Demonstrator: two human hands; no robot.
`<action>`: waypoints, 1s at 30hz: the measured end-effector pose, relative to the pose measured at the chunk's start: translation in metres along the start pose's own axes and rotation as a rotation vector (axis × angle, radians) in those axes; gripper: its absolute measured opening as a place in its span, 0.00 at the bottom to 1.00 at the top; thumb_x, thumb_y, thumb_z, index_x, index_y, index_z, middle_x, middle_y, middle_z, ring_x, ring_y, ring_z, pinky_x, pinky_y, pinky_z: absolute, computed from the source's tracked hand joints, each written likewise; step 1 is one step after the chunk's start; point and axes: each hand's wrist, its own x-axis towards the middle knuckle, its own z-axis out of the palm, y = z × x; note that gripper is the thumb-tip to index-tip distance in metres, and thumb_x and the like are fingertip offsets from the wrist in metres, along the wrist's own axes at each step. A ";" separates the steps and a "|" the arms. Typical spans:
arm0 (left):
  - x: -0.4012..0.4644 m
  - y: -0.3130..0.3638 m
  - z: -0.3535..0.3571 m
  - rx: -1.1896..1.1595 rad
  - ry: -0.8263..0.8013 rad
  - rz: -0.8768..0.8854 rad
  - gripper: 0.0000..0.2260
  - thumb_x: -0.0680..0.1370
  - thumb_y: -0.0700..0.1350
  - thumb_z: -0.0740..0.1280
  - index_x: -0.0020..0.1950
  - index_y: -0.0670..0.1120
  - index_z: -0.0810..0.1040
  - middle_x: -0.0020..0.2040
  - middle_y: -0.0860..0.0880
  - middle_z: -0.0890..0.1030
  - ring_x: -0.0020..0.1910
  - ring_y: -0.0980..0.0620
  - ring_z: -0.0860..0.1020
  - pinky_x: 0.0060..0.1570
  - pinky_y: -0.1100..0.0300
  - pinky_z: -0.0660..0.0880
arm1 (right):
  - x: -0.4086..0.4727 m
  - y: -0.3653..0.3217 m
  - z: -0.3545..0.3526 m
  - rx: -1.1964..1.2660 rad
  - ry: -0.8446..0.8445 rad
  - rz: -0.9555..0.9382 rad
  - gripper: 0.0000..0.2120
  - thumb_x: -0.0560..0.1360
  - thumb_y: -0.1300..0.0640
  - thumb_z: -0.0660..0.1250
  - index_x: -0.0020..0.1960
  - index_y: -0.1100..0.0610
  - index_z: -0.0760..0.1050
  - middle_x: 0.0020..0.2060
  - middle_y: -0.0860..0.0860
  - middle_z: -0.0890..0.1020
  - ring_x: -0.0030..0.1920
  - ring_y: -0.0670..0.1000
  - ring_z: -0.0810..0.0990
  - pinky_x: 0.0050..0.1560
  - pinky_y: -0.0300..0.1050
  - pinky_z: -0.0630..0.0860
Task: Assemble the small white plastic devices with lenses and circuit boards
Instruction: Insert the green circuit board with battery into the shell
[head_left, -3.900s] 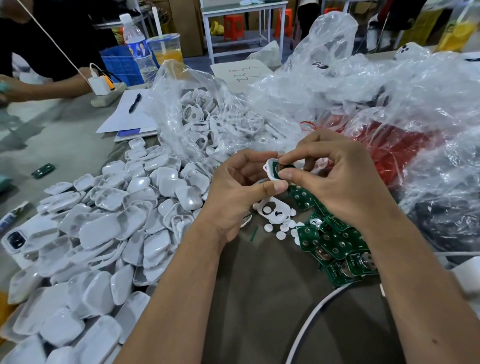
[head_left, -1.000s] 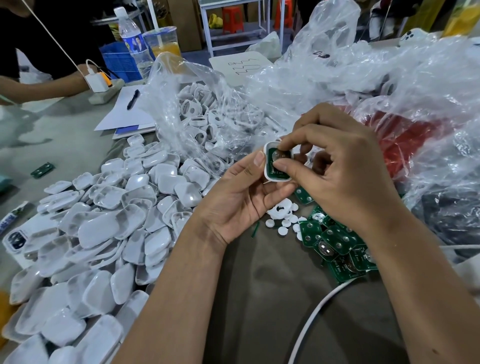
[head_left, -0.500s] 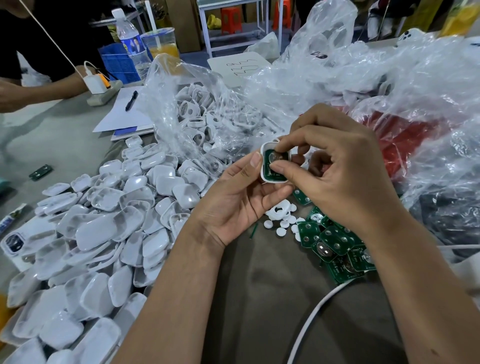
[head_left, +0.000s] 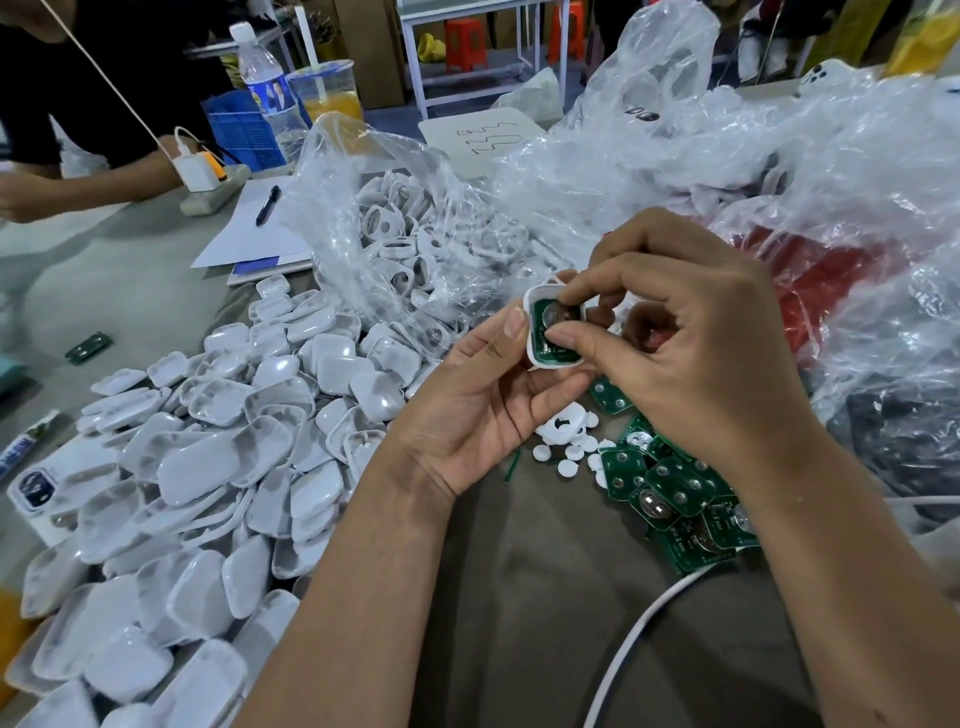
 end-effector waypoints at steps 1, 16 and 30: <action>0.000 0.000 0.000 0.000 -0.009 0.000 0.14 0.79 0.45 0.63 0.56 0.47 0.87 0.53 0.45 0.87 0.48 0.49 0.87 0.47 0.59 0.83 | 0.000 0.000 0.000 -0.003 0.012 -0.003 0.08 0.74 0.56 0.80 0.47 0.59 0.85 0.44 0.50 0.80 0.39 0.45 0.78 0.36 0.33 0.71; 0.000 0.001 -0.001 -0.006 -0.041 -0.010 0.13 0.79 0.46 0.65 0.55 0.46 0.87 0.52 0.44 0.87 0.49 0.47 0.87 0.48 0.60 0.83 | 0.001 0.005 0.001 -0.006 0.007 -0.016 0.08 0.73 0.56 0.80 0.46 0.60 0.85 0.44 0.51 0.79 0.40 0.41 0.76 0.40 0.33 0.70; 0.001 0.002 -0.003 0.012 0.009 -0.027 0.13 0.78 0.44 0.67 0.58 0.42 0.85 0.55 0.40 0.85 0.50 0.45 0.87 0.46 0.58 0.84 | 0.001 0.004 0.003 -0.063 -0.047 0.023 0.06 0.74 0.59 0.79 0.48 0.60 0.85 0.45 0.51 0.79 0.41 0.45 0.76 0.43 0.33 0.70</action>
